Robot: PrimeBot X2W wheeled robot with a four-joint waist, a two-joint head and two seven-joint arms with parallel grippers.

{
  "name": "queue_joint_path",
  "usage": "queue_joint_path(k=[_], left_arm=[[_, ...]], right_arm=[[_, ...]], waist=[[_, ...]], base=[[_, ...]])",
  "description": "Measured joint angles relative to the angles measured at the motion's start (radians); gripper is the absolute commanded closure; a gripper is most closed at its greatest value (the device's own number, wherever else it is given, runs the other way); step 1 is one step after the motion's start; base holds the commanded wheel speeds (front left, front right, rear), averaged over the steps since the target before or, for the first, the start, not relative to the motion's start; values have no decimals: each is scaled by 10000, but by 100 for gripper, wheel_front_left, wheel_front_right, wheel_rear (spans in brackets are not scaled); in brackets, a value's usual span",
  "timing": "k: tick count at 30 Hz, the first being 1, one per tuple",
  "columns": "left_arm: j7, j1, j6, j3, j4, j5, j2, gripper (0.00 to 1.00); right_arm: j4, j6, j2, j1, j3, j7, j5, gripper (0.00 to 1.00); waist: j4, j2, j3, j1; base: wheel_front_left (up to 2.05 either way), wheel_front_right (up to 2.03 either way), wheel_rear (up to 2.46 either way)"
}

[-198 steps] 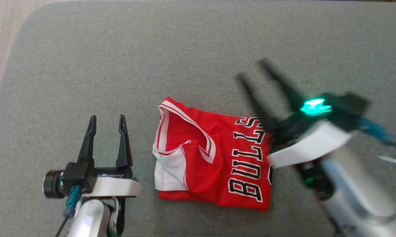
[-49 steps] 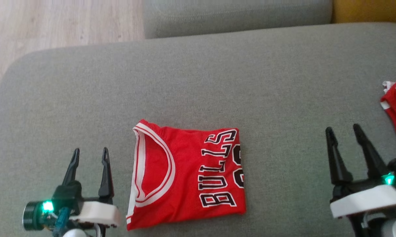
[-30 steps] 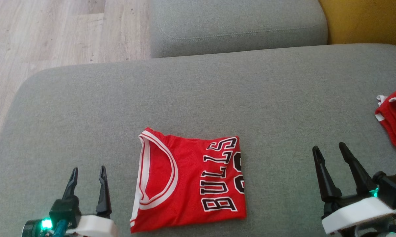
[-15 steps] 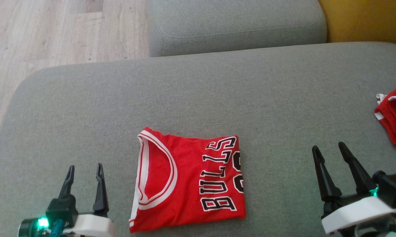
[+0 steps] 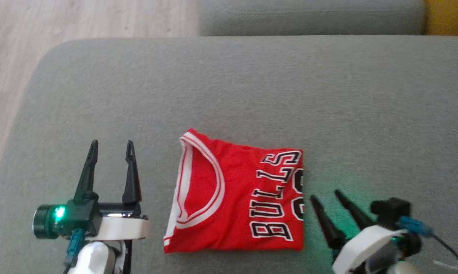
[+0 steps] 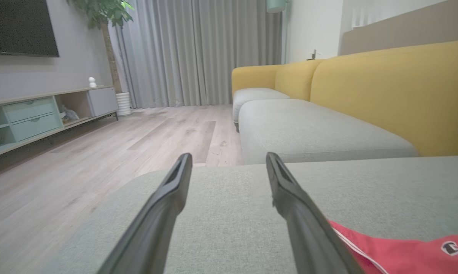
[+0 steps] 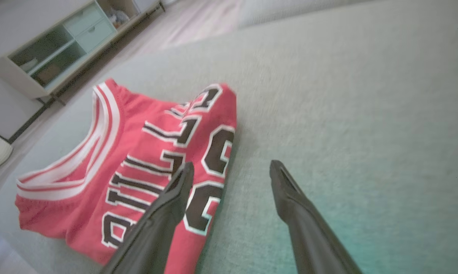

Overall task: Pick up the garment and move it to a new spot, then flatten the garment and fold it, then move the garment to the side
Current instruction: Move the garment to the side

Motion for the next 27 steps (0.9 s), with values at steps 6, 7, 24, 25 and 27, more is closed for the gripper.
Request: queue_joint_path(k=[6,7,24,25,27], left_arm=[[-59,-58,-213,-31,-173,301,-314,0],[-79,-58,-265,-13,-295,378,-347,0],[-109,36,-769,696,-372,878,-786,0],[-109,53,-798,759,-370,878,-786,0],[-109,70,-849,805,-368,878,-782,0]], right_arm=[[1958,0,-12,-732,1001,-159,757,0],[2247,0,-12,-832,1011,-165,815,0],[3164,0,-548,-1991,2500,-284,2429,100],[3103,0,-637,-2005,2585,-284,2437,100],[3043,0,-736,-2011,2638,-318,2437,100]], waist=[[705,0,212,0],[796,0,231,0],[532,0,188,-1],[409,0,185,-1],[272,0,182,-1]], base=[[0,0,0],[0,0,0],[0,0,0],[0,0,0],[0,0,0]])
